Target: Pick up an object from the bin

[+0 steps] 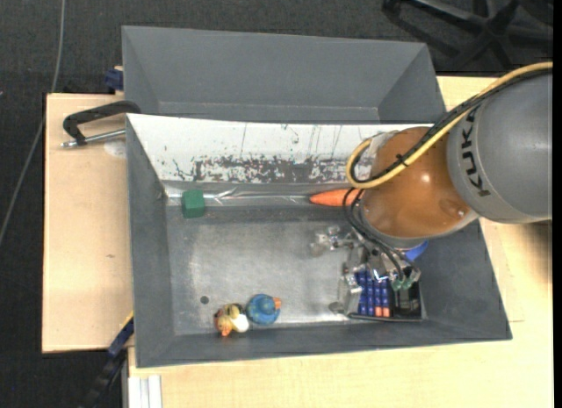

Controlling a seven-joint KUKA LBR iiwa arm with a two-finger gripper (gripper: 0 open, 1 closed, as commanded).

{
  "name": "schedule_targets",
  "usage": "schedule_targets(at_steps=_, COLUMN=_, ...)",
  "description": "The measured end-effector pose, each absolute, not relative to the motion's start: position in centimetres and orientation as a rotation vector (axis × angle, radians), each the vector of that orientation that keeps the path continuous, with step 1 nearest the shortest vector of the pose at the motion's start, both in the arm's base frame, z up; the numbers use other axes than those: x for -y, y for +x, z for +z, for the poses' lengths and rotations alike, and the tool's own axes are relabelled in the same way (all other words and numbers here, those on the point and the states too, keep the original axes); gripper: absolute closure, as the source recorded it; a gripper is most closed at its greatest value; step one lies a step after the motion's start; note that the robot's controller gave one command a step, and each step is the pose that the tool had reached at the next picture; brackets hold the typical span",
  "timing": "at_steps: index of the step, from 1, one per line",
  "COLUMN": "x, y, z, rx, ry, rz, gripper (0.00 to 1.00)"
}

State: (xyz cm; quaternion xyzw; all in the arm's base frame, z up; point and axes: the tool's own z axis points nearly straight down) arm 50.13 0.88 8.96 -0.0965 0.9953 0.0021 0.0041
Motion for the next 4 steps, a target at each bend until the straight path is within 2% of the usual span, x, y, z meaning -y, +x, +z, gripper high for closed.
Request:
schedule_targets(at_steps=2, x=3.6, y=51.2, z=11.6, rx=-3.001, ry=-0.883, rz=0.004, gripper=0.0)
schedule_targets(at_steps=3, x=9.4, y=51.6, z=8.8, rx=-3.04, ry=-0.749, rz=0.0, gripper=1.0)
schedule_targets(at_steps=4, x=9.4, y=51.6, z=8.8, rx=-3.04, ry=-0.749, rz=0.001, gripper=0.0)
